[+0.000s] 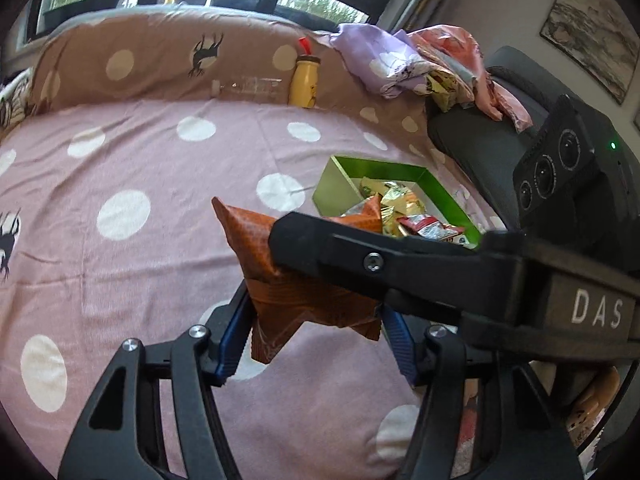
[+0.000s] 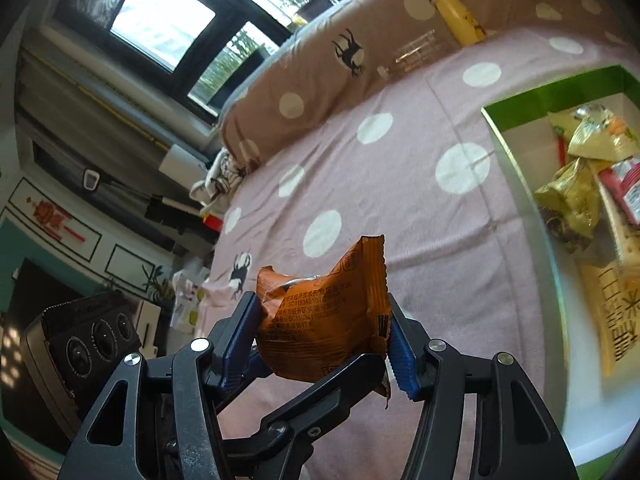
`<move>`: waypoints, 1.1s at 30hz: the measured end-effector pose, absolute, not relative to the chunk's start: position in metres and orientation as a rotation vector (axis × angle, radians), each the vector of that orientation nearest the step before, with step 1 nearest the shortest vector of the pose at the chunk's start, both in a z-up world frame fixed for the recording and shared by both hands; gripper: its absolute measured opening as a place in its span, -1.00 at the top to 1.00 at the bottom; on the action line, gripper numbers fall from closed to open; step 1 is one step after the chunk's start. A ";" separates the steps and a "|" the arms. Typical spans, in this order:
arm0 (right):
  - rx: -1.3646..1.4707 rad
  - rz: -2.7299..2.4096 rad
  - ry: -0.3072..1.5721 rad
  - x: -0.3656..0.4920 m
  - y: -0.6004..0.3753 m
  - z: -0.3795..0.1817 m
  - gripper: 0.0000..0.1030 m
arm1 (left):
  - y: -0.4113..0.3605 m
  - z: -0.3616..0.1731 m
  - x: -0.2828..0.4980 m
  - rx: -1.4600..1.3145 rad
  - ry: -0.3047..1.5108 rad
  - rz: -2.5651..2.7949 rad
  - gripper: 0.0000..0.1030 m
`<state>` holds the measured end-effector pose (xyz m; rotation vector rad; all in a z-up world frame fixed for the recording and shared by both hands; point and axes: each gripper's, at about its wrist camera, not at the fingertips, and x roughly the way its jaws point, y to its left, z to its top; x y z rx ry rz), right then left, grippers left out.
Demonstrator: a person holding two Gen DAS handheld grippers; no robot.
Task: Organize snacks
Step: 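Lift the orange bag and carry it over the box with the right tool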
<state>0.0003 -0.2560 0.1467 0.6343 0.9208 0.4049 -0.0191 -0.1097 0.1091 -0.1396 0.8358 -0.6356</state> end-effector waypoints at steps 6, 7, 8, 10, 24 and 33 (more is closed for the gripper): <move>0.658 0.307 0.809 -0.018 -0.310 0.168 -0.20 | -0.159 0.127 -0.016 -0.095 0.787 -0.750 -0.19; 0.666 0.290 0.798 -0.021 -0.318 0.169 -0.20 | -0.169 0.128 -0.016 -0.081 0.781 -0.771 -0.19; 0.676 0.274 0.789 -0.024 -0.328 0.170 -0.20 | -0.178 0.128 -0.016 -0.067 0.777 -0.790 -0.19; 0.701 0.245 0.776 -0.027 -0.344 0.170 -0.20 | -0.195 0.130 -0.016 -0.044 0.775 -0.825 -0.19; 0.815 0.042 0.824 -0.038 -0.416 0.144 -0.20 | -0.279 0.106 -0.003 -0.005 0.909 -0.972 -0.19; 0.852 -0.021 0.884 -0.033 -0.435 0.124 -0.20 | -0.297 0.086 0.003 -0.012 0.998 -0.987 -0.20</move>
